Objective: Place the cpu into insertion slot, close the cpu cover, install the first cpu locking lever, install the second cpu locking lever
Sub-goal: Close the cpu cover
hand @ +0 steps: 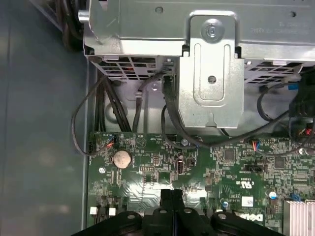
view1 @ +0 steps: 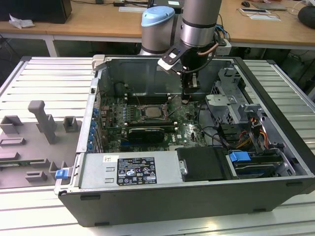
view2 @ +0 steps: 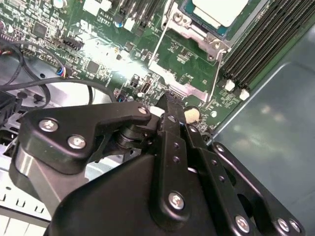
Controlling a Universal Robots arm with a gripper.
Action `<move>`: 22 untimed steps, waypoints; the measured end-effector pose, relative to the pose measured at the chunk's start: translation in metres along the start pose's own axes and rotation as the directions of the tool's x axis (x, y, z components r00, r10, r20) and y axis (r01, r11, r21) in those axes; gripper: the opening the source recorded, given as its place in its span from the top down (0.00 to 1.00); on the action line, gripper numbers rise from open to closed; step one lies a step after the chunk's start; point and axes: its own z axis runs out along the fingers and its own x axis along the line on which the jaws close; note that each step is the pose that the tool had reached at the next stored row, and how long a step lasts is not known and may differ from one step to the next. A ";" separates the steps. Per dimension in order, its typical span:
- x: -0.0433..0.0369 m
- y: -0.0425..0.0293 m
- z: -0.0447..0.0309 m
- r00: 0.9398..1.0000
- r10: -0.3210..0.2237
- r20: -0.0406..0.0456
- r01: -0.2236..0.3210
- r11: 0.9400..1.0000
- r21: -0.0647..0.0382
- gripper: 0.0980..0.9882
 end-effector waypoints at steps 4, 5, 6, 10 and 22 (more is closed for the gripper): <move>0.0005 0.0008 0.0077 1.000 -0.002 0.000 0.002 1.000 0.000 0.99; 0.0005 0.0004 0.0099 1.000 -0.003 0.000 0.003 1.000 0.000 0.99; 0.0005 0.0000 0.0102 1.000 -0.003 0.000 0.003 1.000 0.000 0.99; 0.0006 -0.0042 0.0104 1.000 -0.004 0.000 0.004 1.000 0.000 0.99; 0.0011 -0.0255 0.0144 1.000 -0.006 0.000 0.006 1.000 0.000 0.99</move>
